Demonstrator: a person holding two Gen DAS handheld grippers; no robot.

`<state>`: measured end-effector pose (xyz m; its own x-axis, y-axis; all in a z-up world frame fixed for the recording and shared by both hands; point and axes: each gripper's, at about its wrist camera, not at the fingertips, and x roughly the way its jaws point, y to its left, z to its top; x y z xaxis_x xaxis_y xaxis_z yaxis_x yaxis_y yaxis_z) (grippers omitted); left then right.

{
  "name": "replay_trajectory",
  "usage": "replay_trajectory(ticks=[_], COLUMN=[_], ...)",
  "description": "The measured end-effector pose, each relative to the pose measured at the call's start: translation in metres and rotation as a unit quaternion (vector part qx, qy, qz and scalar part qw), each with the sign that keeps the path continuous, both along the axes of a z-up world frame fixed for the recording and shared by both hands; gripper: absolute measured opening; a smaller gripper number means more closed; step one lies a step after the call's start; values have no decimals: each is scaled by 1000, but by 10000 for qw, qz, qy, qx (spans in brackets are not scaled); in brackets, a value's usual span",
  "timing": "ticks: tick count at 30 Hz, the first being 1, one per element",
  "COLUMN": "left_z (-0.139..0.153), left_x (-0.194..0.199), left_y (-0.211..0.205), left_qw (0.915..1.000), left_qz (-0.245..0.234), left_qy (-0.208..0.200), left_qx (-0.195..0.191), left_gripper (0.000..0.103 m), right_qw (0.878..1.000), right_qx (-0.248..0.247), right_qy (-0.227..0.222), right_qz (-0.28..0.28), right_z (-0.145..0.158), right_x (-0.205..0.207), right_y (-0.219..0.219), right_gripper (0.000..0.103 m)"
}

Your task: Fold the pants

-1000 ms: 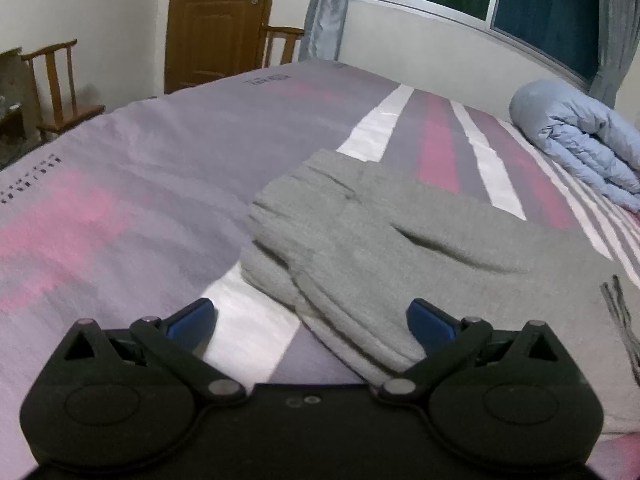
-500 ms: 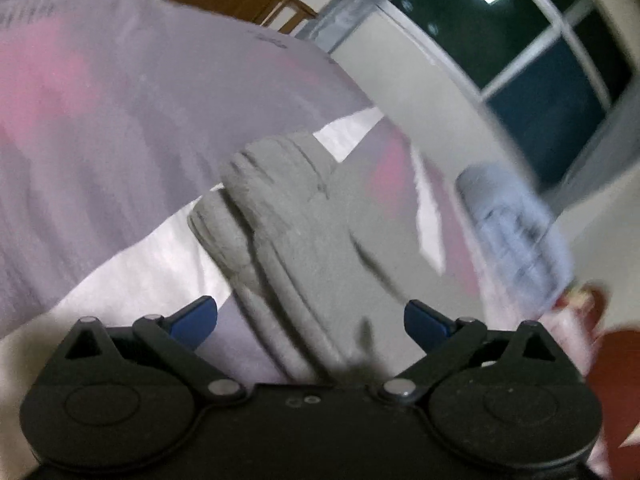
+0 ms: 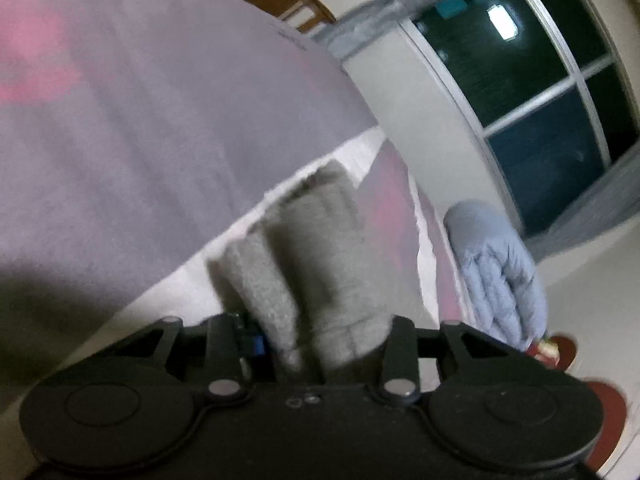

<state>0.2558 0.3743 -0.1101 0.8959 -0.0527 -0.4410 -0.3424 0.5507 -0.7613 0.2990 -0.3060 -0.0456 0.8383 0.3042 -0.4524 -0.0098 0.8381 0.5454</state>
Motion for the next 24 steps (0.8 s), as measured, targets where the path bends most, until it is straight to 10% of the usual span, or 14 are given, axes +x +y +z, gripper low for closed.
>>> replay_trajectory(ticks=[9, 24], left_z=[73, 118], left_x=[-18, 55], left_y=[-82, -282], left_qw=[9853, 9416], left_qz=[-414, -2607], left_qy=[-1123, -1649], left_qx=[1216, 1347], left_gripper=[26, 26], right_qw=[9990, 9950], right_qx=[301, 859], right_qy=[43, 322], right_qz=[-339, -382], right_z=[8, -2], right_x=[3, -13], right_y=[-45, -111], right_gripper=[60, 60])
